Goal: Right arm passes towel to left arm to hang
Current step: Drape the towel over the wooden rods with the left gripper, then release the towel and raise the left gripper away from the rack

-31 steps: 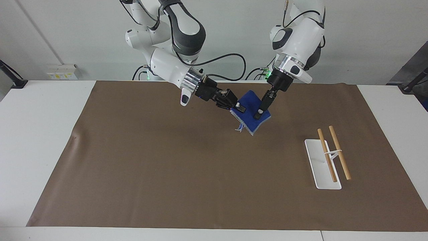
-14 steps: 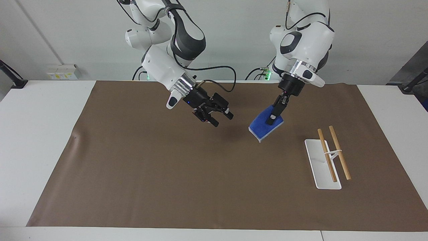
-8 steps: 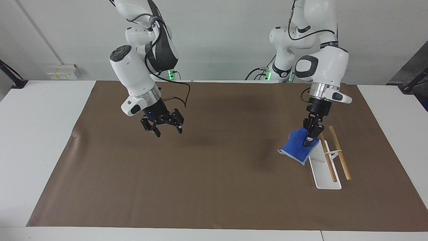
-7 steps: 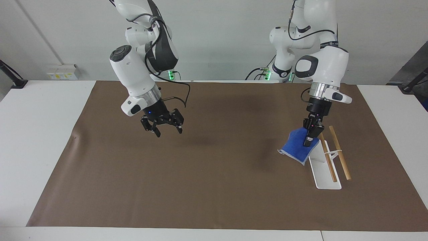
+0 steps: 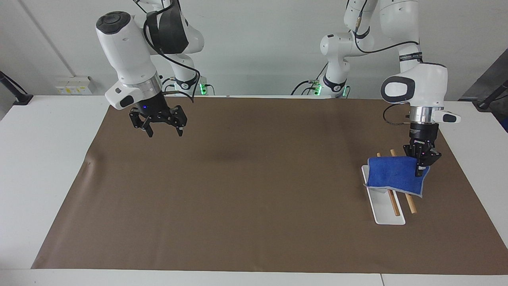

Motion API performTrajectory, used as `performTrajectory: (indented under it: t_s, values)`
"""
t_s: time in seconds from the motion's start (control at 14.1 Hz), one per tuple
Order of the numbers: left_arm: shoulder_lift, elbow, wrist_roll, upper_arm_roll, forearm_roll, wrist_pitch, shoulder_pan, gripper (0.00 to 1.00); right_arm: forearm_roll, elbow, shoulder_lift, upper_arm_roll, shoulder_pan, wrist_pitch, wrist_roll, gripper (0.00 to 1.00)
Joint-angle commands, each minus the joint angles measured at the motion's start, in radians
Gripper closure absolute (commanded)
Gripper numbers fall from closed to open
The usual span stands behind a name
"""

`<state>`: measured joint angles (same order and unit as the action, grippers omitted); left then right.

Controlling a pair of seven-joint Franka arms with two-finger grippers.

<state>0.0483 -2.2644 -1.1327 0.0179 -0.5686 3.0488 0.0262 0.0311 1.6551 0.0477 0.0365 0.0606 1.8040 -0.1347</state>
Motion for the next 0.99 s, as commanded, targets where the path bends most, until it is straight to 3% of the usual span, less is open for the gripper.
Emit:
performTrajectory:
  t_s: [0.0, 0.14, 0.21, 0.28, 0.36, 0.64, 0.92]
  values:
    - [0.001, -0.032, -0.057, -0.013, -0.017, 0.031, 0.046, 1.0, -0.025, -0.023, -0.046, -0.104, 0.038, -0.081, 0.004, 0.0]
    - [0.001, -0.056, -0.073, -0.013, -0.017, 0.03, 0.061, 1.0, -0.025, -0.047, -0.057, -0.138, 0.038, -0.15, 0.056, 0.0]
    - [-0.001, -0.063, -0.084, -0.013, -0.017, 0.03, 0.066, 0.87, -0.025, -0.082, -0.057, -0.154, 0.038, -0.201, 0.067, 0.0]
    - [-0.002, -0.064, -0.103, -0.013, -0.017, 0.022, 0.066, 0.47, -0.025, -0.096, -0.057, -0.173, 0.038, -0.234, 0.073, 0.0]
    - [-0.004, -0.064, -0.105, -0.012, -0.016, 0.015, 0.067, 0.0, -0.025, -0.094, -0.069, -0.184, 0.038, -0.248, 0.086, 0.0]
    - [-0.001, -0.054, -0.096, -0.009, -0.016, 0.013, 0.101, 0.0, -0.03, -0.028, -0.107, -0.188, 0.028, -0.223, 0.086, 0.0]
    - [0.024, 0.054, 0.06, -0.01, -0.005, 0.015, 0.084, 0.0, -0.071, -0.032, -0.106, -0.176, 0.041, -0.219, 0.084, 0.0]
